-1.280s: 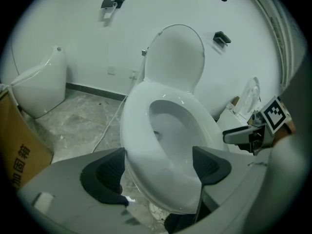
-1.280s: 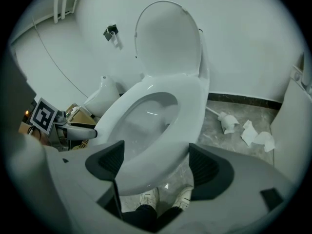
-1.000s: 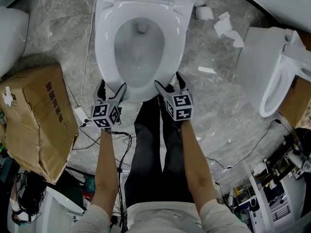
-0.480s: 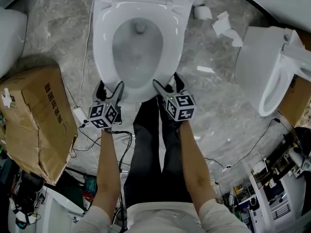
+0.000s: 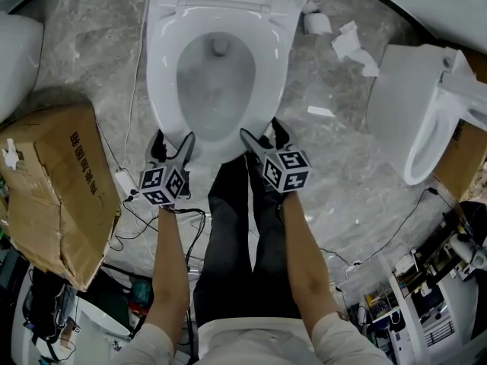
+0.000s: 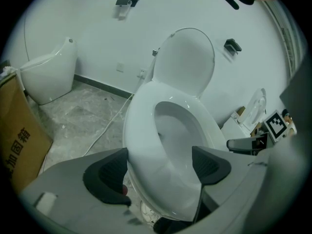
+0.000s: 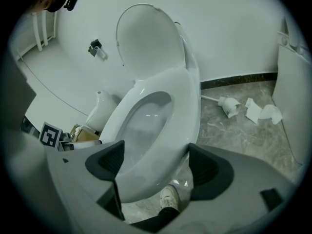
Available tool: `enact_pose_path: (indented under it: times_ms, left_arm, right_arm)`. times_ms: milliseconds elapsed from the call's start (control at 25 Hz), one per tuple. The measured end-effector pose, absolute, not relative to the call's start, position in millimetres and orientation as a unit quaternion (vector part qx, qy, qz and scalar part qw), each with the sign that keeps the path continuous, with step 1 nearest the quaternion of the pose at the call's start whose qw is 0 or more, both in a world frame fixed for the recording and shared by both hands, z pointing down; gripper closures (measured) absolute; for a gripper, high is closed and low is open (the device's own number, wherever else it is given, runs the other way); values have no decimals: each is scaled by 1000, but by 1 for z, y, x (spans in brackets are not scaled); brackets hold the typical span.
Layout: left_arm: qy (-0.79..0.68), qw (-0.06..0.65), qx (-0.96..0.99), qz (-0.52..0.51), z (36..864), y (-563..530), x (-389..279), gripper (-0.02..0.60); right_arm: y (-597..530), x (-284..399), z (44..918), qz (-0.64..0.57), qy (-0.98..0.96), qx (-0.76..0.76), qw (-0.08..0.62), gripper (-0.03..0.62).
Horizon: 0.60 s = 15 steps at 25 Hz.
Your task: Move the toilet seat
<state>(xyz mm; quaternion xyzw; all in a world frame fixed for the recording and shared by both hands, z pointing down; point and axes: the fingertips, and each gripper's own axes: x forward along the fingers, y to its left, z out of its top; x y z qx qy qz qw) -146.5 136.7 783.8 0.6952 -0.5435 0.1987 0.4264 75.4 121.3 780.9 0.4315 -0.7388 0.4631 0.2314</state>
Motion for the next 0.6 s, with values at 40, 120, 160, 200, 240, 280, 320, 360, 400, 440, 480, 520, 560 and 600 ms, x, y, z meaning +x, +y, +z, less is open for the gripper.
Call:
enact_pose_path:
  times_ms: [40, 120, 160, 200, 240, 280, 320, 360, 400, 440, 480, 520, 560, 600]
  left_arm:
    - [-544, 424, 695, 200, 783, 137, -146, 170]
    - [-546, 421, 696, 201, 780, 138, -145, 170]
    - [-546, 420, 696, 202, 779, 138, -145, 170]
    - [-546, 419, 696, 203, 778, 139, -144, 170]
    - [-546, 418, 697, 203, 778, 139, -144, 170]
    - [-546, 418, 697, 203, 777, 139, -144, 170]
    - [-546, 418, 697, 203, 776, 139, -143, 170]
    - [-546, 417, 697, 203, 776, 139, -143, 170]
    - [-547, 417, 697, 202, 775, 139, -143, 170]
    - [-547, 417, 698, 201, 775, 139, -143, 170]
    - [-548, 418, 697, 198, 774, 139, -143, 170]
    - [-549, 420, 696, 195, 773, 139, -143, 170]
    - [-550, 422, 696, 191, 773, 139, -143, 170]
    - [-550, 423, 695, 188, 773, 139, -143, 170]
  right_arm:
    - [121, 76, 781, 464, -739, 431, 232, 175]
    - [122, 76, 781, 466, -738, 430, 232, 175]
    - [122, 76, 781, 467, -737, 430, 232, 175]
    - [121, 77, 781, 467, -737, 430, 231, 175]
    - [121, 77, 780, 468, -737, 430, 231, 175]
    - [121, 77, 780, 468, -737, 431, 230, 175]
    - [120, 77, 780, 469, -736, 431, 229, 175]
    - [120, 77, 780, 470, -736, 431, 228, 175]
    - [120, 77, 780, 471, -735, 431, 226, 175]
    - [120, 77, 780, 473, -735, 432, 224, 175]
    - [120, 77, 779, 475, -734, 432, 221, 175]
    - [119, 77, 778, 478, -733, 433, 218, 175]
    - [119, 77, 777, 481, -732, 433, 214, 175]
    - [119, 77, 776, 484, -730, 434, 210, 175]
